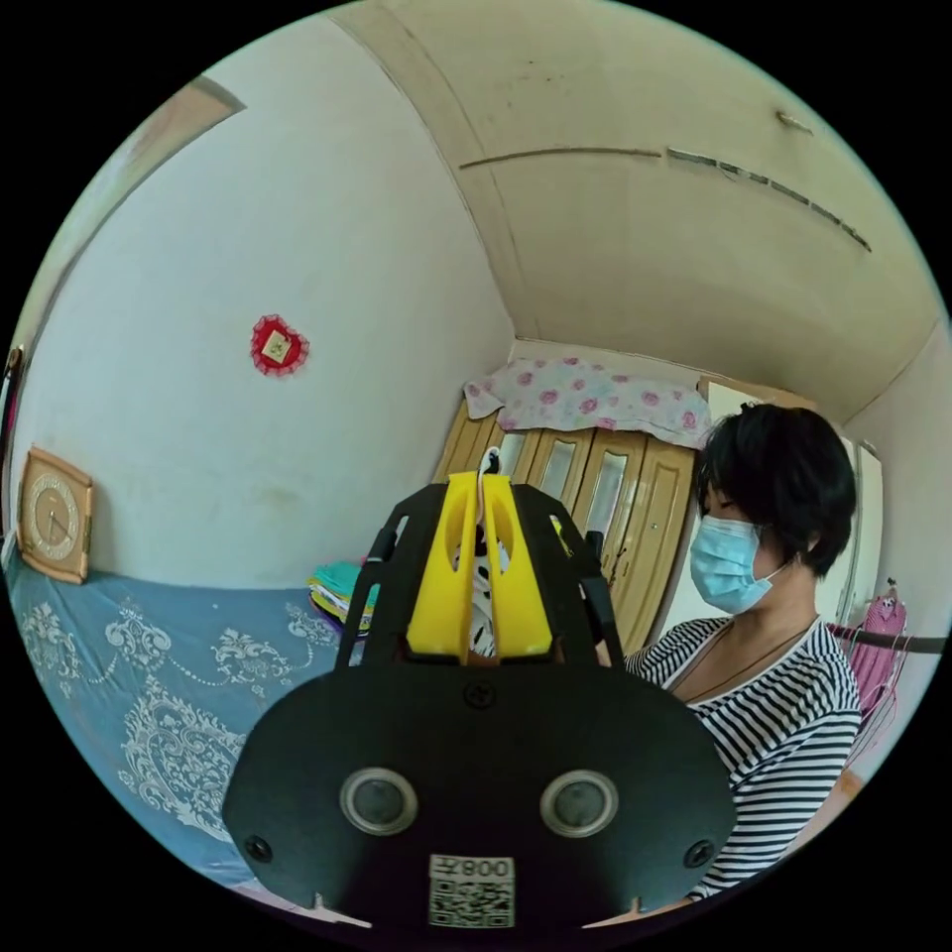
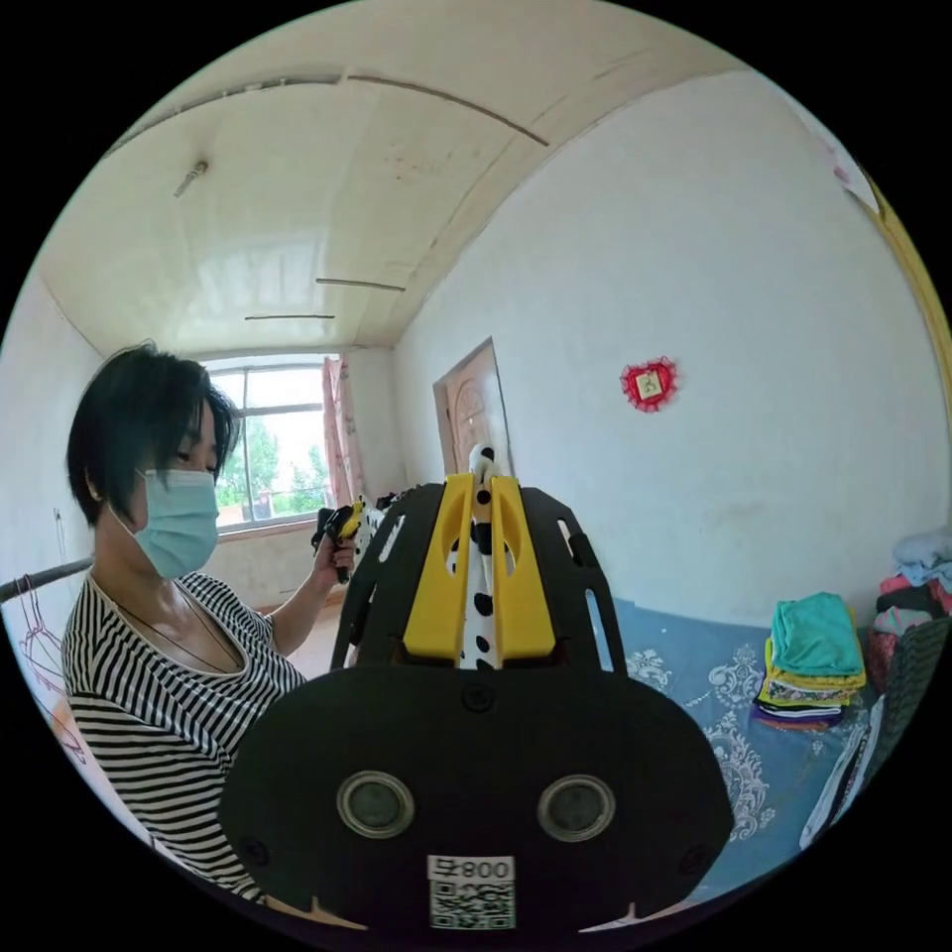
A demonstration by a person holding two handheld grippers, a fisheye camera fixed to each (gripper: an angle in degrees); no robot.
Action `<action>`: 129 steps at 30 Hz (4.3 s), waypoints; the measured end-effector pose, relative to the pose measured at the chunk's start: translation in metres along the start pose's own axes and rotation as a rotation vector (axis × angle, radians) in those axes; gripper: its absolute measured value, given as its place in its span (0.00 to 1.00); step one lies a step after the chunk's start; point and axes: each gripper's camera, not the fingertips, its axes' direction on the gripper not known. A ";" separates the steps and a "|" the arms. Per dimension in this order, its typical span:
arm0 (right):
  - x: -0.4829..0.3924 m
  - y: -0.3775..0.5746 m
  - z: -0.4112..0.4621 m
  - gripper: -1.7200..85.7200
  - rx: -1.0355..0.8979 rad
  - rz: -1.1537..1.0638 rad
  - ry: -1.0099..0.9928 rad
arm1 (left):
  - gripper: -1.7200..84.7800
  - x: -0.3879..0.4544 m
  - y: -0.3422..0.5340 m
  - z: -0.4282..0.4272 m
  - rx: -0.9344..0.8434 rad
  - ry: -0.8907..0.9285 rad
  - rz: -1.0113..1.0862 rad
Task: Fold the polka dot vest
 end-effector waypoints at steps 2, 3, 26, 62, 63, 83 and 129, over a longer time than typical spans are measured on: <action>-0.021 -0.005 -0.022 0.05 0.021 -0.033 0.003 | 0.03 0.021 -0.011 -0.007 0.006 -0.003 0.035; -0.034 -0.007 -0.035 0.05 0.036 -0.053 0.003 | 0.03 0.035 -0.018 -0.011 0.010 -0.006 0.058; -0.199 -0.031 -0.094 0.05 0.190 -0.358 0.166 | 0.03 0.170 -0.026 -0.068 0.075 -0.107 0.348; 0.532 0.241 0.860 0.04 -0.955 0.559 0.594 | 0.07 -0.730 0.560 0.114 -0.689 -0.765 -0.589; 0.539 0.270 0.871 0.04 -0.970 0.594 0.580 | 0.08 -0.733 0.608 0.095 -0.700 -0.736 -0.645; 0.261 0.468 0.811 0.09 -1.006 0.957 0.290 | 0.12 -0.394 1.005 -0.220 -0.796 -0.587 -1.052; 0.013 0.310 0.914 0.02 -1.136 1.105 0.201 | 0.04 0.030 1.098 -0.577 -0.631 -0.553 -1.275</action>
